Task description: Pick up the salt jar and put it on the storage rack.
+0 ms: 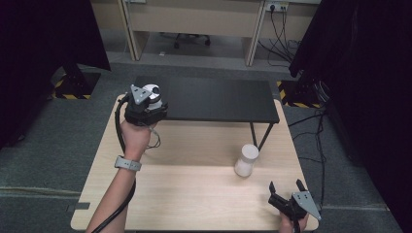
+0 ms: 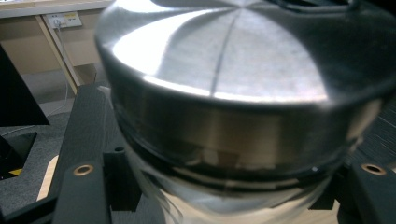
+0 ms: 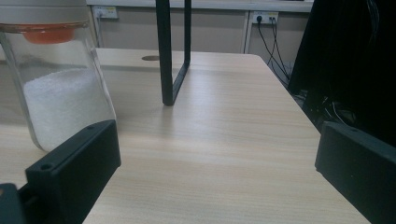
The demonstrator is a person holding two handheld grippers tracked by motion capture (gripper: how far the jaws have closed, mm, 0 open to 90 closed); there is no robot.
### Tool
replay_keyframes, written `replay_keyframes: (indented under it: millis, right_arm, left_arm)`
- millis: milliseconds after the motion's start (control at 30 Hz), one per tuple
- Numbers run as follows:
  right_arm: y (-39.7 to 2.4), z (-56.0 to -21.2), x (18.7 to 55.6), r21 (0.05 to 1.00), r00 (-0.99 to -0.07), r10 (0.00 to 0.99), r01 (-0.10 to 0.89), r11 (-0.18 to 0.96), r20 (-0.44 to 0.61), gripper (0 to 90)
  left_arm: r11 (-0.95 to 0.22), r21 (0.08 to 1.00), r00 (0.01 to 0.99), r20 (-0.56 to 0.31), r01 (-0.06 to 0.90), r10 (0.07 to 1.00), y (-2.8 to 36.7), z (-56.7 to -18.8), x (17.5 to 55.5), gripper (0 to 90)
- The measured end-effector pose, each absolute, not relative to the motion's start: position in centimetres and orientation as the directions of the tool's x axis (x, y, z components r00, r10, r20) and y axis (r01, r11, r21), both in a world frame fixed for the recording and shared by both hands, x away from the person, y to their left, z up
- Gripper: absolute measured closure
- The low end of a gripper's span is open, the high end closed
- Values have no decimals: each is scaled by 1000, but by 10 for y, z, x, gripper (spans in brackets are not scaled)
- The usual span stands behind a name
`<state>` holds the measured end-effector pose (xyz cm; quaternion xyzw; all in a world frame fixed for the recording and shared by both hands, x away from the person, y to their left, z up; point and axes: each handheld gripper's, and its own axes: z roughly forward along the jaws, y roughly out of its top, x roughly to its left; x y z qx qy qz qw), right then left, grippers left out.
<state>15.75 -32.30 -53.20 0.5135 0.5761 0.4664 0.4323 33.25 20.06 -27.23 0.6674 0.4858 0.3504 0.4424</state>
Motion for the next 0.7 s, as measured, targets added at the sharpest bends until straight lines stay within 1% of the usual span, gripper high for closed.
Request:
replay_keyframes:
  millis: [600, 700]
  right_arm:
    - [-321, -532, 158, 981, -92, 995, 188, 41, -23, 4]
    - [-321, -532, 158, 981, -92, 996, 189, 40, -22, 3]
  left_arm:
    - [-150, 930, 290, 49, 336, 956, 191, -271, 375, 306]
    - [-134, 931, 283, 35, 340, 958, 191, -275, 380, 306]
